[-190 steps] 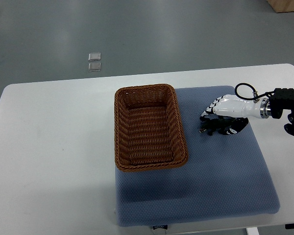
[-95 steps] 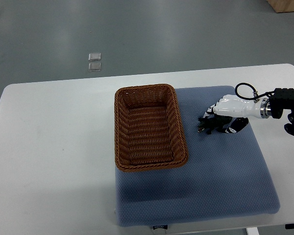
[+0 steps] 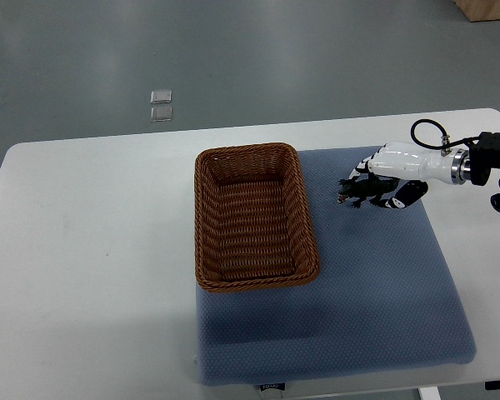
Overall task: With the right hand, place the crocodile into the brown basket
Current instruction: 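Lift the crocodile with the right hand and carry it over the basket, then open the right hand to drop the crocodile into the basket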
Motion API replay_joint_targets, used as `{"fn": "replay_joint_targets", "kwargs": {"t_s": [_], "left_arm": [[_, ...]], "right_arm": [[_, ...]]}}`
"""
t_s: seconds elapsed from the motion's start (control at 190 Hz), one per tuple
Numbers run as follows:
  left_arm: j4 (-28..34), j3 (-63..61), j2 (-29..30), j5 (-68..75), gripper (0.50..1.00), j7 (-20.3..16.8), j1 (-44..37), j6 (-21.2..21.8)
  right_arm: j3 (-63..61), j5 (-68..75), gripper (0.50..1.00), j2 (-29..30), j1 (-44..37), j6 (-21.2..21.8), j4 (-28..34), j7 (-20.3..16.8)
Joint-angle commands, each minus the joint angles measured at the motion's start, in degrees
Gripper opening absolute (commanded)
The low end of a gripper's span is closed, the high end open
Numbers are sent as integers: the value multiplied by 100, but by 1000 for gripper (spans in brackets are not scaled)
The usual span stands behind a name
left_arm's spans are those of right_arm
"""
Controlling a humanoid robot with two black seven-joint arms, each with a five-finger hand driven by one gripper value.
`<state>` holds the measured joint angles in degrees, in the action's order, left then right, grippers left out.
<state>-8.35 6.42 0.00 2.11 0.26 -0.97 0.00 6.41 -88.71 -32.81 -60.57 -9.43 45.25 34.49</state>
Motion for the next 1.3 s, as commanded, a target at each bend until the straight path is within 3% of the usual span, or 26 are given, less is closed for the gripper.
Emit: {"fn": "replay_joint_targets", "kwargs": {"t_s": [0.0,0.642,0.952,1.294], "left_arm": [[0,0,0,0,1000,0,0,0],[0,0,0,0,1000,0,0,0],[0,0,0,0,1000,0,0,0],[0,0,0,0,1000,0,0,0]], "right_arm": [[-8,29,539,-6,-25,20,10,5],[-702,-24,552,126,-473,292,546,49],[-702,-41,554,741,-912,292,652,49],[-702,-156,558,1338,-868,292,661,23]]}}
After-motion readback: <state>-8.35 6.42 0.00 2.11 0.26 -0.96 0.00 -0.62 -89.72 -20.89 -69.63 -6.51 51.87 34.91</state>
